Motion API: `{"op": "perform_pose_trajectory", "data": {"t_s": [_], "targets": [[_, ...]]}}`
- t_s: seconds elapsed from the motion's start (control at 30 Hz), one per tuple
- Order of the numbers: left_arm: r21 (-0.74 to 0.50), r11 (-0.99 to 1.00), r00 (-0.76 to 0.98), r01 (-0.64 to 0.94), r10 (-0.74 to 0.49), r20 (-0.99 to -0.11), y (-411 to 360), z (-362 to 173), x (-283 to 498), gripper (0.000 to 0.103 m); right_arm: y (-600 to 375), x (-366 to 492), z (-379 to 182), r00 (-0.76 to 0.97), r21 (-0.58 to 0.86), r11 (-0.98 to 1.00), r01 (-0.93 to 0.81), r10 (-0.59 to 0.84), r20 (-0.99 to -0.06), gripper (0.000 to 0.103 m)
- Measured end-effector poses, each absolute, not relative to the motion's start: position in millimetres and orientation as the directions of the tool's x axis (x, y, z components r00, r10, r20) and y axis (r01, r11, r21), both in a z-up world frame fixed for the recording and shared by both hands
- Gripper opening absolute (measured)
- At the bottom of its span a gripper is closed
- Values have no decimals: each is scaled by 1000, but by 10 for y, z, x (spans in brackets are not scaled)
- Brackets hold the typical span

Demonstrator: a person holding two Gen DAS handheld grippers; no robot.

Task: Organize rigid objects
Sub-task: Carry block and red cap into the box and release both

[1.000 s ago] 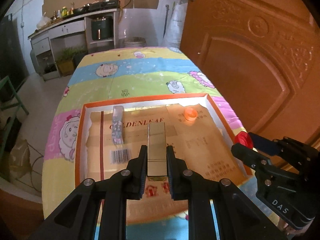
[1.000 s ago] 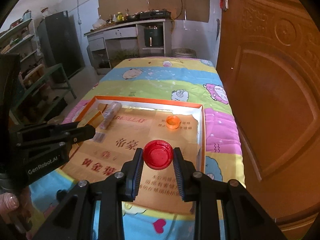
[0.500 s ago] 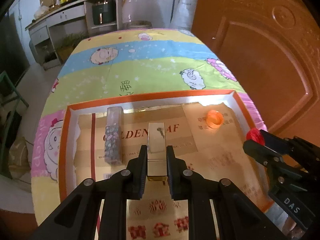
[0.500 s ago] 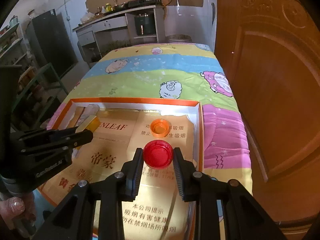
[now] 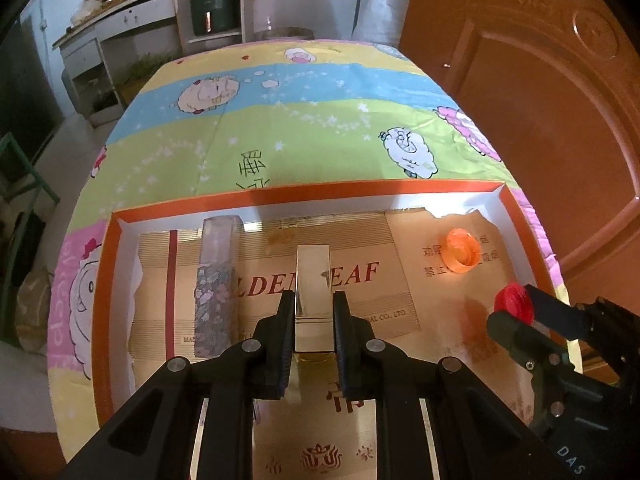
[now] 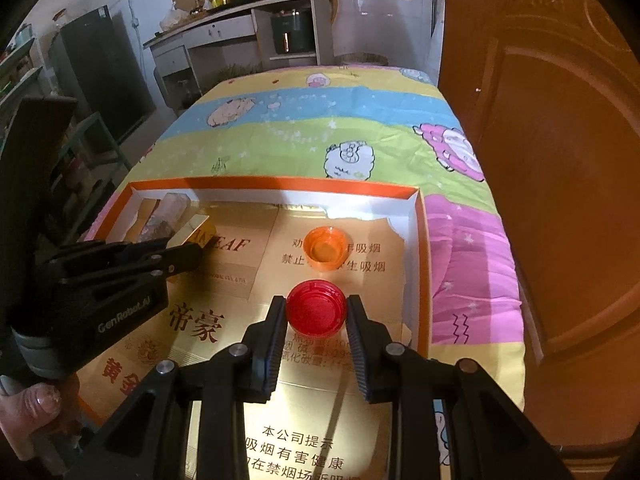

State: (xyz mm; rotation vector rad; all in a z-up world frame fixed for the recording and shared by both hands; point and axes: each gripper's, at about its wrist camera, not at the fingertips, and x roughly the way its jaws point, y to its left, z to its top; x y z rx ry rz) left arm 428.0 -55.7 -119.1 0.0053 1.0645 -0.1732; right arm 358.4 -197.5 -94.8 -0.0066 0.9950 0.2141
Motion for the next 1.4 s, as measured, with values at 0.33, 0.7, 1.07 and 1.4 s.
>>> {"op": "perform_pose_trajectory", "data": {"t_s": [0.33, 0.7, 1.07, 1.4], "targets": [[-98, 984, 477, 150, -159, -864, -546, -1246, 4296, 20, -1964, 3628, -1122, 498, 82, 981, -176, 161, -852, 31], [-118, 983, 501, 144, -175, -848, -514, -1154, 4230, 40, -1988, 3557, -1082, 518, 88, 980, -178, 169, -838, 58], [-69, 980, 606, 188, -171, -777, -550, -714, 3784, 40, -1977, 3091, -754, 600, 95, 982, -162, 174, -781, 58], [-62, 984, 676, 166, -159, -719, -499, -401, 3197, 40, -1909, 2530, -538, 642, 112, 979, -168, 195, -741, 58]]}}
